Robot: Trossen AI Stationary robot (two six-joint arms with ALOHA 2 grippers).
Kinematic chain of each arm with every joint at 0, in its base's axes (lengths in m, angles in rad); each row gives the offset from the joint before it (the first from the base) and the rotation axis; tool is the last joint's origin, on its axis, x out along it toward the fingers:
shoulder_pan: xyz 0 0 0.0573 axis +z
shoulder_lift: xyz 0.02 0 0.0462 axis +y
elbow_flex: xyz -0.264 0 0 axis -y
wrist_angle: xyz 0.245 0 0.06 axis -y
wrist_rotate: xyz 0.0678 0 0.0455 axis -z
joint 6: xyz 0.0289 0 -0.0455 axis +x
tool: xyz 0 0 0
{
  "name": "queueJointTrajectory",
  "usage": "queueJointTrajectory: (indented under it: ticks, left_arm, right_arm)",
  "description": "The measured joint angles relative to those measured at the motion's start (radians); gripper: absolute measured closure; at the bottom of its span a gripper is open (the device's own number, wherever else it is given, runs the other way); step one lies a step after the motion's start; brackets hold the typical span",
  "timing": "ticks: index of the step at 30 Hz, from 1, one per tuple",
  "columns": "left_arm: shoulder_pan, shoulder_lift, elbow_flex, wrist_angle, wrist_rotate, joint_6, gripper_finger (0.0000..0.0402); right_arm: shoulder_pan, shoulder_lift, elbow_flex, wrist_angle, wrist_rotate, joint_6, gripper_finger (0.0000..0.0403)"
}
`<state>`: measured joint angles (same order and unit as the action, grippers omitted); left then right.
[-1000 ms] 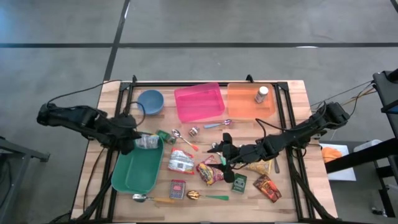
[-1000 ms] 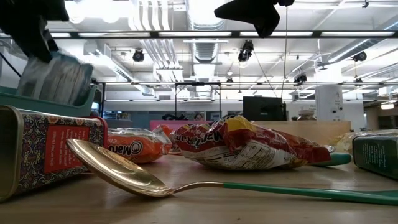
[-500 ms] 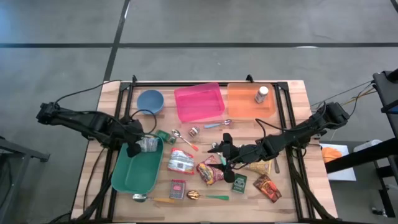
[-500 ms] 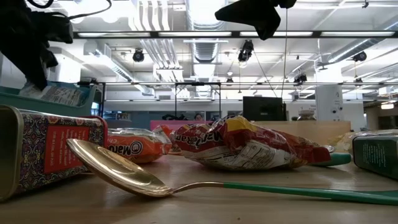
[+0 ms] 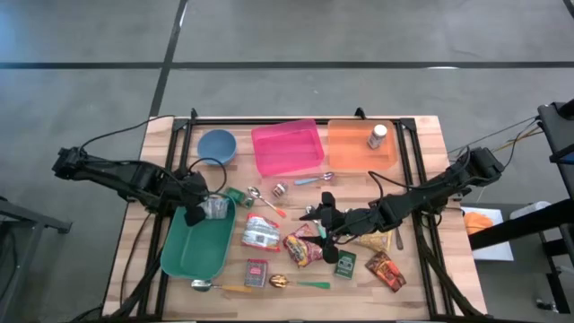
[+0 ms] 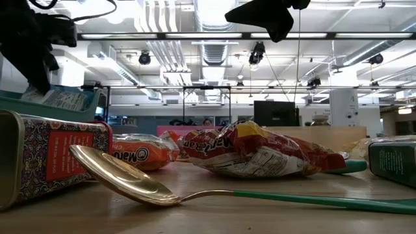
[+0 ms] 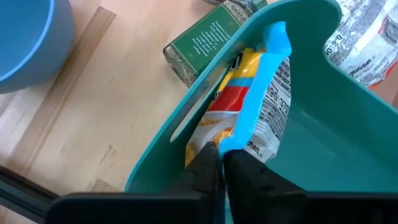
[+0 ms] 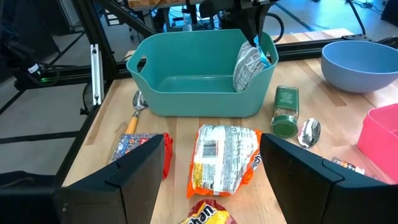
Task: Pick & Place Food Item
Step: Put the bottom blue noodle pack into the green bin, then put the silver spoon into the pink bin
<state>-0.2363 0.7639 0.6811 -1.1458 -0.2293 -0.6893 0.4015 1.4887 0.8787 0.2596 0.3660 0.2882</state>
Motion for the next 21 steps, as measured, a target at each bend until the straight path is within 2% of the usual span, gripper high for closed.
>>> queueJointTrajectory:
  ticks: [12, 21]
  left_arm:
    - [0.000, -0.001, 0.000, 0.000, -0.011, -0.004, 0.0210]
    - [0.000, -0.001, 0.033, 0.001, -0.010, -0.045, 0.0151]
  right_arm:
    - [0.000, 0.000, -0.001, 0.000, 0.000, 0.000, 0.0142]
    - [0.000, 0.000, -0.010, 0.001, 0.000, 0.000, 0.0142]
